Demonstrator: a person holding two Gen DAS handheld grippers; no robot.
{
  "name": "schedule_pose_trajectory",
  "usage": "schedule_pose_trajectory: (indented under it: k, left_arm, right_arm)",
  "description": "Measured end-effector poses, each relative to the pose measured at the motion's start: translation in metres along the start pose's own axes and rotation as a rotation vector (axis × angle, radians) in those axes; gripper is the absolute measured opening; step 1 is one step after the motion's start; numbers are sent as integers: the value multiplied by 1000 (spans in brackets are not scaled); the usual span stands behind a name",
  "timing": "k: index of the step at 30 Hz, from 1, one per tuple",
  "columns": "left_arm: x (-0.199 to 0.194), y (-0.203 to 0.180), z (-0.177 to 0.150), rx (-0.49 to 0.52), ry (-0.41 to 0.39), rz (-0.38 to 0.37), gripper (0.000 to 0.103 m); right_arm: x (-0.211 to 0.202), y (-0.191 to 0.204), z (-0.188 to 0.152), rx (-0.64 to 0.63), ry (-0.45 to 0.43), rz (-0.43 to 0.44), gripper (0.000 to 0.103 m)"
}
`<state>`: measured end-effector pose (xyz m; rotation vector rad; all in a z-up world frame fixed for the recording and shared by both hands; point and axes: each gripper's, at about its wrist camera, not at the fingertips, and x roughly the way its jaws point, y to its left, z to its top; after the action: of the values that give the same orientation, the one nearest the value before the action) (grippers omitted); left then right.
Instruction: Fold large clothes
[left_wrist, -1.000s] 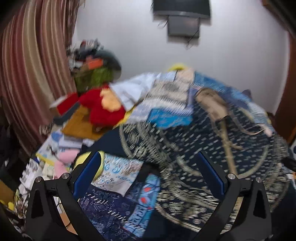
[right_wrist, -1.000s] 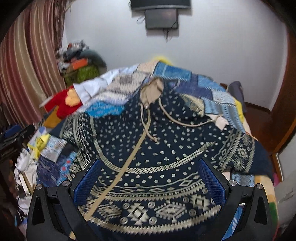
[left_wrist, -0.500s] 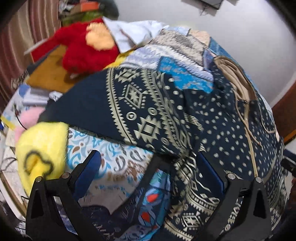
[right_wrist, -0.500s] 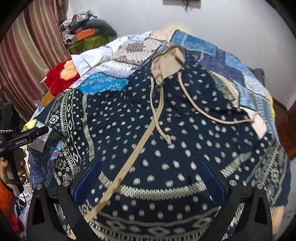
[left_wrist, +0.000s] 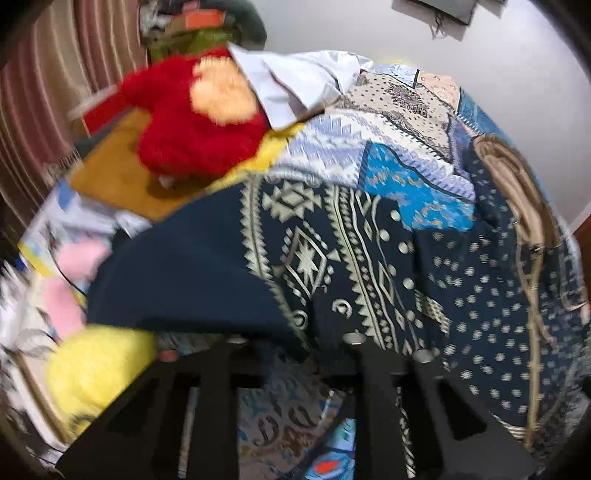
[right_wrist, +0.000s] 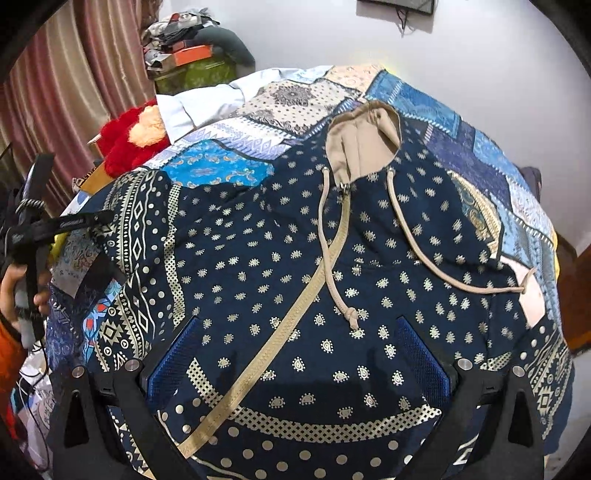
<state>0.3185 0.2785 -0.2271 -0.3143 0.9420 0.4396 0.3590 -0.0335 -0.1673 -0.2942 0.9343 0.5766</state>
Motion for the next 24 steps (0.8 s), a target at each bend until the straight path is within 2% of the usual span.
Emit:
schedule_pose_trajectory:
  k: [2, 4, 7, 9, 13, 17, 20, 23, 24]
  left_arm:
    - [-13, -16, 5, 81, -60, 93, 11]
    - [-27, -34, 9, 145, -112, 113, 8]
    - [-52, -66, 13, 219, -181, 74, 8]
    - [-63, -87, 13, 249, -191, 11, 8]
    - [-55, -117, 1, 279, -118, -99, 8]
    - [-20, -136, -30, 283, 44, -176, 8]
    - [10, -132, -50, 241, 156, -160, 10]
    - [21, -120, -64, 202, 217, -153, 21]
    - [19, -116, -66, 190, 226, -164, 31]
  right_arm:
    - [-7, 0, 0, 3, -14, 2, 103]
    - [-16, -1, 0, 8, -29, 3, 103]
    - [-34, -4, -3, 10, -65, -19, 103]
    - [-45, -5, -4, 8, -86, -36, 103]
    - [-71, -8, -11, 5, -122, -60, 103]
    - [-90, -9, -20, -6, -146, -90, 103]
    - [-102, -10, -30, -13, -156, -113, 103]
    - [-111, -11, -38, -18, -153, -127, 103]
    - [-113, -12, -41, -19, -149, -129, 103]
